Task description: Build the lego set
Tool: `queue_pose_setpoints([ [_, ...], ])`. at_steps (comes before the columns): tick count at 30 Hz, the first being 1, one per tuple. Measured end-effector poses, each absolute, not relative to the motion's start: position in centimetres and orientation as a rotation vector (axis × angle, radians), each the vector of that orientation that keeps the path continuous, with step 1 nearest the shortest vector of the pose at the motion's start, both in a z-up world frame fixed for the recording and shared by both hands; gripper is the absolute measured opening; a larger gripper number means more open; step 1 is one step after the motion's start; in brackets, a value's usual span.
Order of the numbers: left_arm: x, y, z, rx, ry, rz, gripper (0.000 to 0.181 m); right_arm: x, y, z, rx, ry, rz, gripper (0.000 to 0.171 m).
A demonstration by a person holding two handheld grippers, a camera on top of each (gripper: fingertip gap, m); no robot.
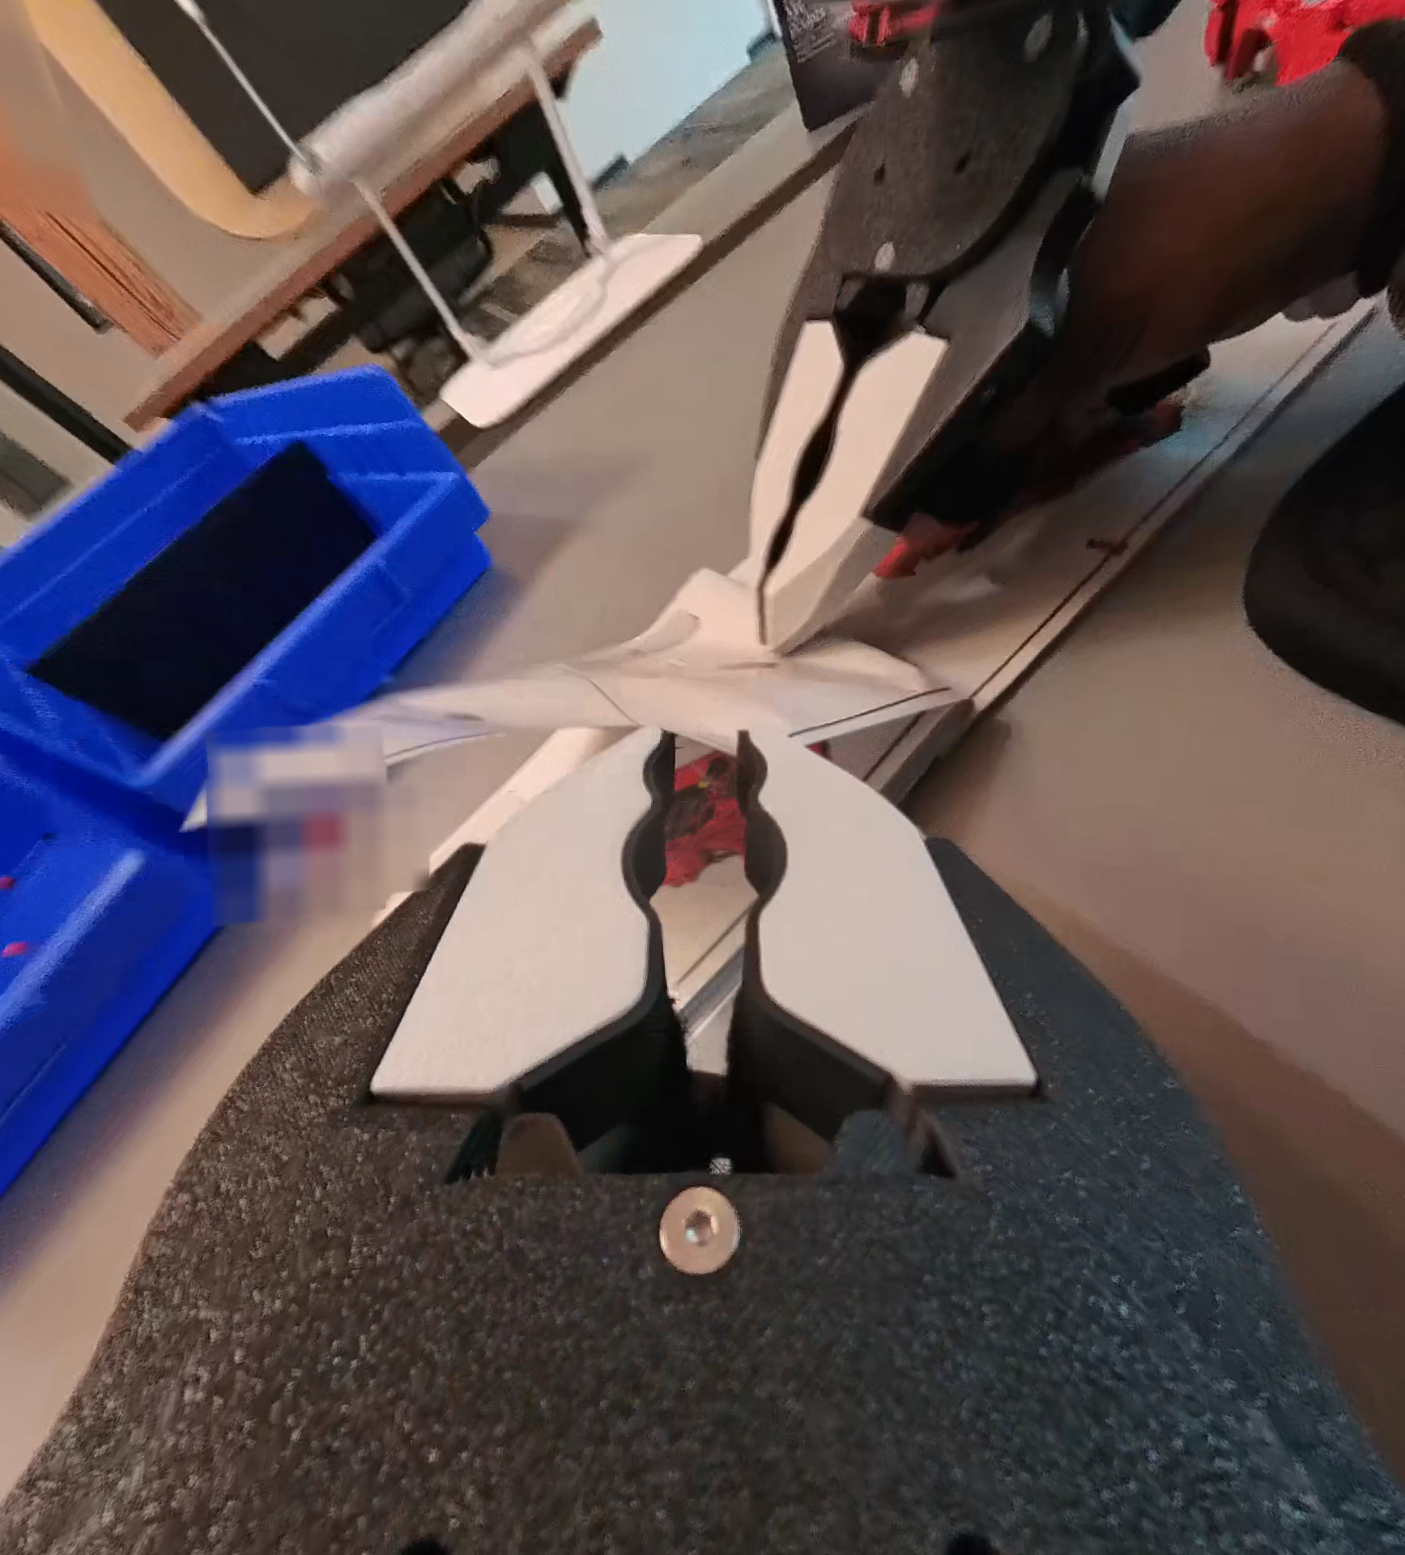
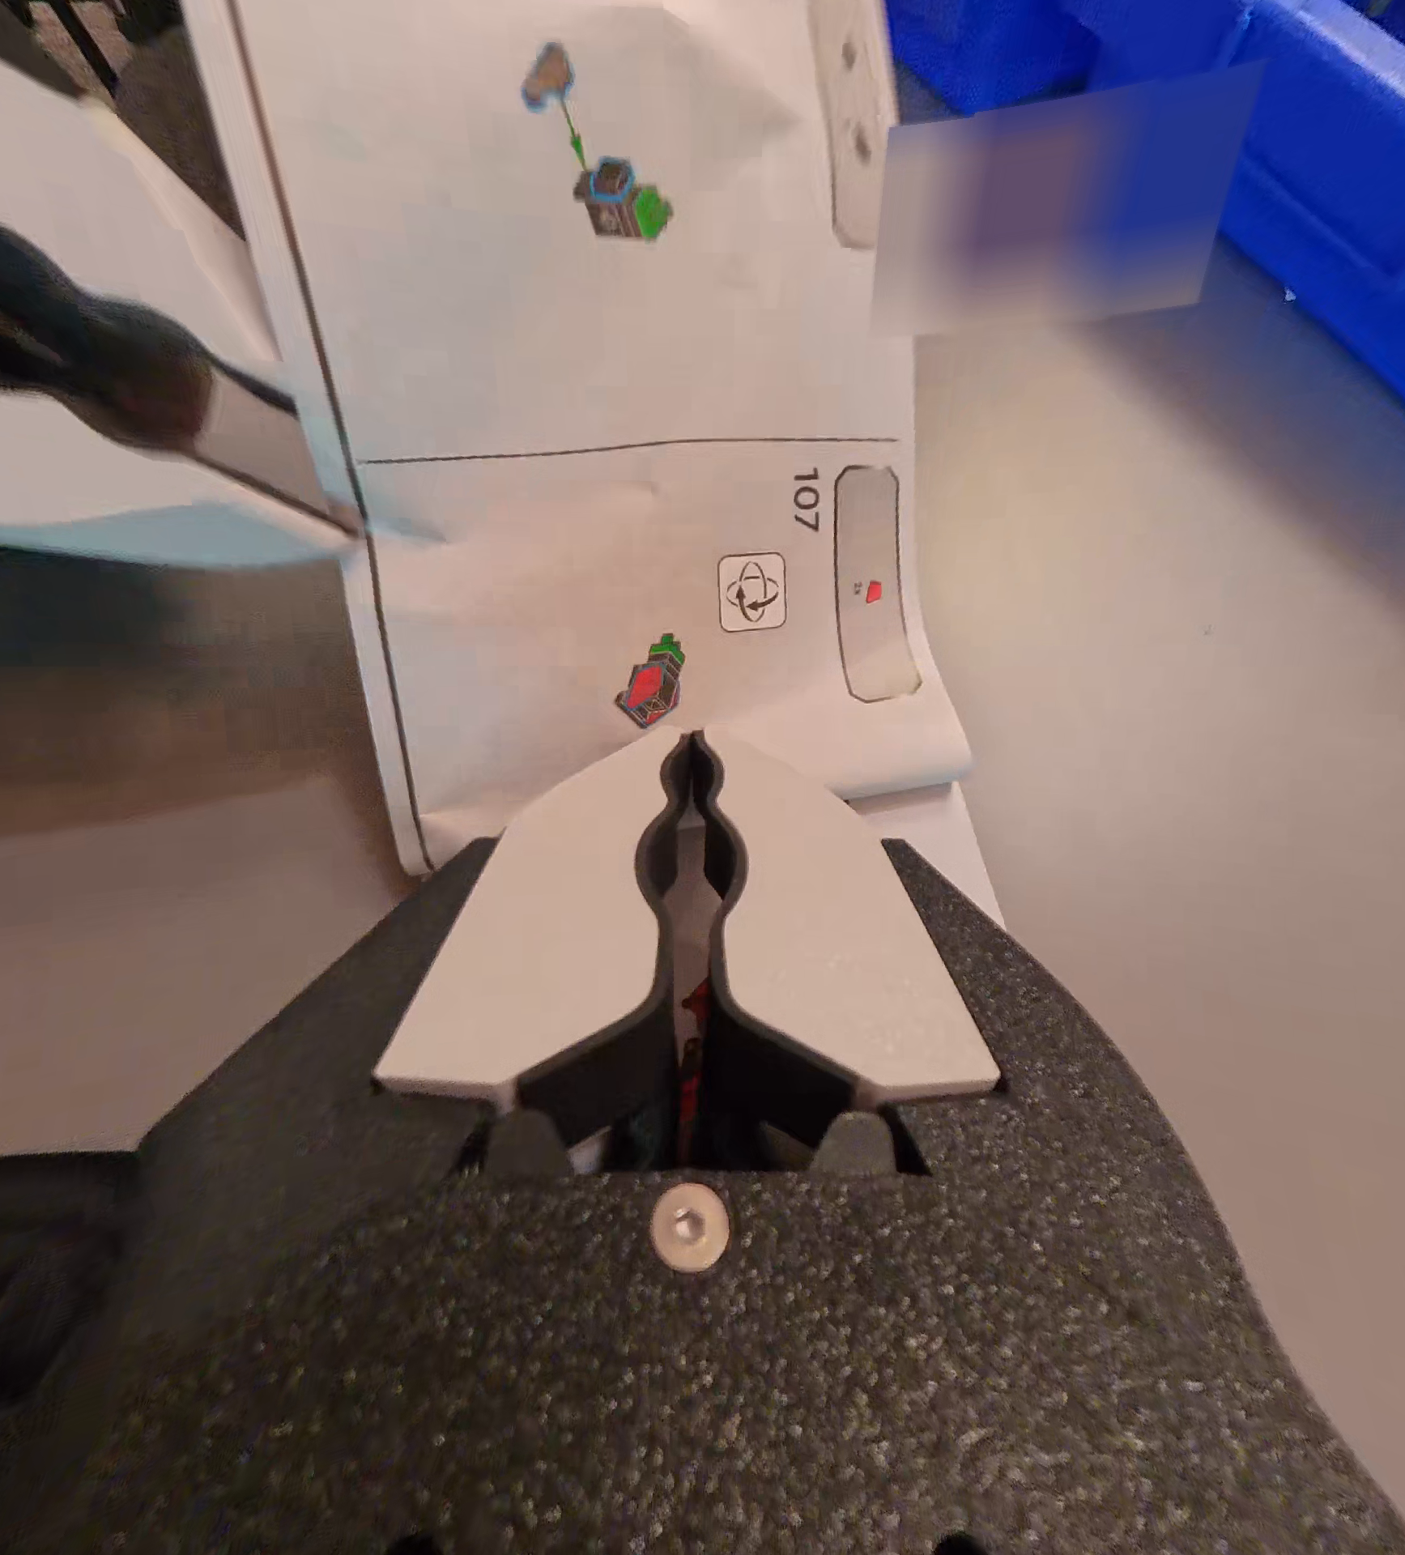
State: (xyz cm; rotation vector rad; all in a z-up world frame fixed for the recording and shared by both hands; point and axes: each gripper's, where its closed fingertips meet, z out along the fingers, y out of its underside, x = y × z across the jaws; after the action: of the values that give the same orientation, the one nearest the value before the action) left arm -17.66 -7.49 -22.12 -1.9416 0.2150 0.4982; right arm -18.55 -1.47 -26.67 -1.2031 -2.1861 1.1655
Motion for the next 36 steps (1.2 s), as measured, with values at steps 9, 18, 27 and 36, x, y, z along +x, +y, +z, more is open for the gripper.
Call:
queue_pose_setpoints([
  [9, -14.2, -4.2, -18.0, -1.79, 0.618, 0.849, 0.003, -18.6, -1.7, -27.1, -1.153, -2.207, 1.084, 0.0],
  [18, -14.3, -1.7, -27.8, -2.21, 0.702, 0.507, 0.0, -18.3, -0.9, -24.8, -1.463, -2.032, 1.607, 0.0],
  [27, -14.2, -1.7, -27.8, -2.183, 0.599, 0.352, 0.0, -18.6, -0.1, -27.1, -1.734, -2.067, 1.519, 0.0],
  [36, -14.2, -1.7, -27.8, -2.148, 0.613, 0.362, 0.0, -20.7, 1.9, -27.2, -1.74, -2.017, 1.44, 0.0],
])
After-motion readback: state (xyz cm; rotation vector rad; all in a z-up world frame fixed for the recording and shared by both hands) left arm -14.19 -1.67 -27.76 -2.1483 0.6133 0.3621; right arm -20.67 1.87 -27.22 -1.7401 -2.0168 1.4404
